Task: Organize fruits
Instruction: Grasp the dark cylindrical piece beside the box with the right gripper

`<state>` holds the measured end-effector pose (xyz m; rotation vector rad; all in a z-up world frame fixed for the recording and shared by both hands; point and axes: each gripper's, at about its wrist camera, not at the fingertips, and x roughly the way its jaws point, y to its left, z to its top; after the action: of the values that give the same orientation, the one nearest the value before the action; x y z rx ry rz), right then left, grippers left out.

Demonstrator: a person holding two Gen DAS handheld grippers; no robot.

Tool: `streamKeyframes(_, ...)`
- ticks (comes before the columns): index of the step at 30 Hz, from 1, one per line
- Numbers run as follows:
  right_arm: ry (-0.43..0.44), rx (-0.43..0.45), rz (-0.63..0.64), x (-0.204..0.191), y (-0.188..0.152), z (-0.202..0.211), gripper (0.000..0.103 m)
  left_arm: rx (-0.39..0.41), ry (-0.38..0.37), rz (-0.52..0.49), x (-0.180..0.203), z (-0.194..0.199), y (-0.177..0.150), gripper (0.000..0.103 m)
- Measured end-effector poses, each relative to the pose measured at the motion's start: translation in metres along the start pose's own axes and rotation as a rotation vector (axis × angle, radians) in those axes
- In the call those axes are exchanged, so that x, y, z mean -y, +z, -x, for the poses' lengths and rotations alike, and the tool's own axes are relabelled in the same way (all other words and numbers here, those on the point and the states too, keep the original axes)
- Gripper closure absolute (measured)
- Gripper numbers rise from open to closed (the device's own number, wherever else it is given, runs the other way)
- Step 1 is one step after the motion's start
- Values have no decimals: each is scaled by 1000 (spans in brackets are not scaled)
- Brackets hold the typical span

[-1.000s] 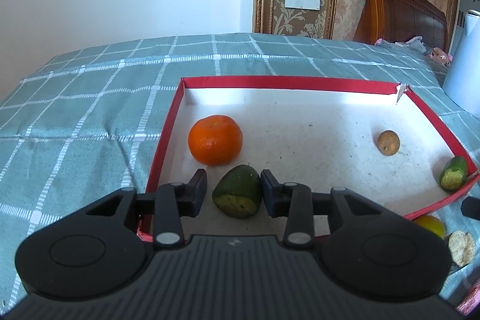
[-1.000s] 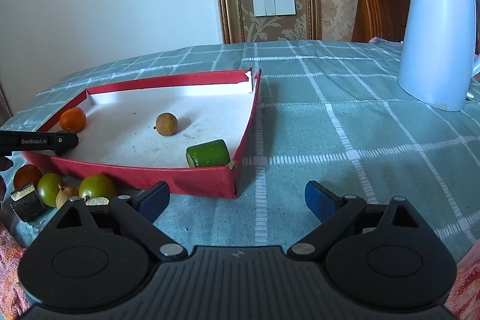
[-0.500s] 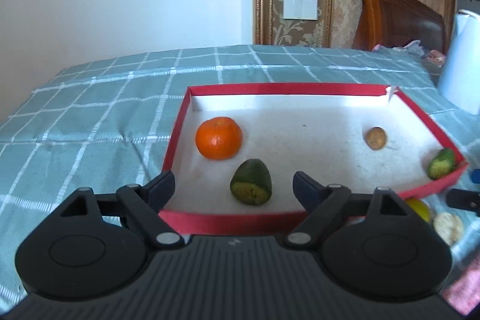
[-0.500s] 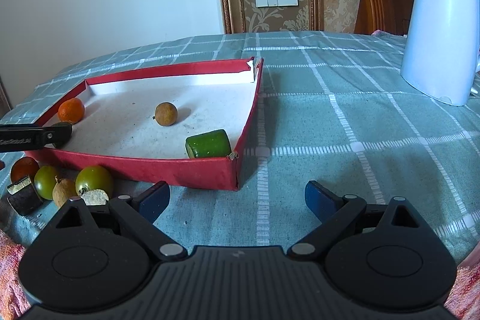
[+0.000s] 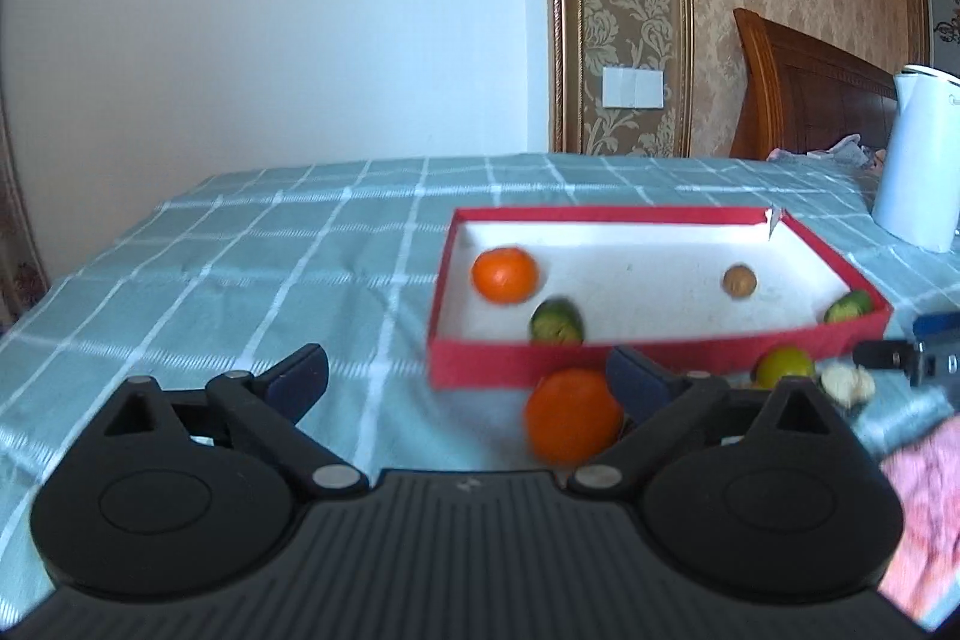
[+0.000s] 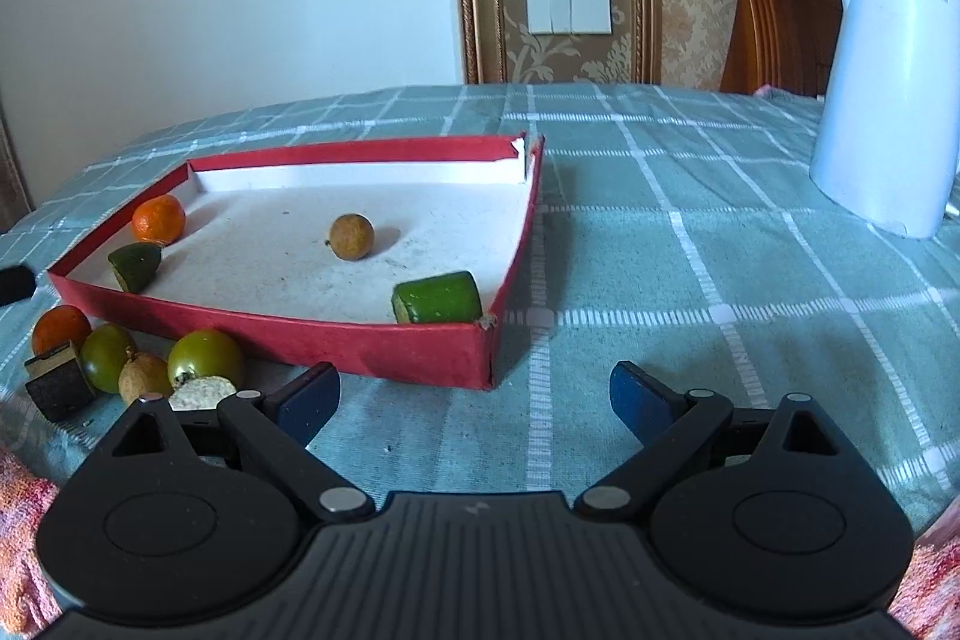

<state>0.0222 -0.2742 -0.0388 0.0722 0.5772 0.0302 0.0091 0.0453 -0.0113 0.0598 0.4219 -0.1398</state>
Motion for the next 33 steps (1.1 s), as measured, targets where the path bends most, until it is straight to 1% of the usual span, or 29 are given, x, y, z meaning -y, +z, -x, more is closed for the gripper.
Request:
streamKeyframes(3, 27, 10, 17, -4, -1, 3, 6, -37, 2, 16, -10, 0, -10, 4)
streamKeyframes(5, 71, 26, 23, -6, -2, 8, 6, -60, 15, 24, -14, -3, -15, 3)
streamKeyframes(6, 98, 29, 24, -7, -2, 11, 6, -86, 5, 40, -18, -6, -15, 3)
streamKeyframes(10, 176, 65, 41, -14, -7, 24, 6, -135, -34, 114, -31, -15, -17, 1)
streamKeyframes(12, 200, 83, 61, -19, -9, 29, 6, -169, -41, 146, -37, -19, -19, 0)
streamKeyframes(14, 223, 93, 91, -26, -11, 32, 6, -184, -49, 163, -41, -21, -20, 0)
streamKeyframes(16, 249, 100, 115, -32, -12, 35, 6, -196, -41, 154, -38, -24, -20, 0)
streamKeyframes(19, 293, 98, 139, -42, -15, 41, 6, -216, -8, 103, -29, -26, -20, 0)
streamKeyframes(21, 307, 83, 163, -51, -18, 41, 6, -228, 12, 70, -23, -28, -21, 0)
streamKeyframes(25, 302, 52, 223, -69, -24, 36, 6, -220, -3, 94, -28, -27, -21, 0)
streamKeyframes(27, 298, 61, 216, -74, -24, 35, 6, -214, -13, 109, -30, -25, -21, 0)
streamKeyframes(29, 313, 62, 185, -77, -22, 34, 7, -214, -14, 111, -30, -25, -21, 0)
streamKeyframes(31, 315, 42, 175, -82, -21, 29, 13, -215, -13, 109, -31, -26, -20, 0)
streamKeyframes(32, 312, 25, 182, -84, -21, 26, 22, -215, -13, 109, -31, -26, -20, 0)
streamKeyframes(33, 307, 2, 189, -87, -21, 22, 34, -215, -15, 111, -31, -25, -20, 0)
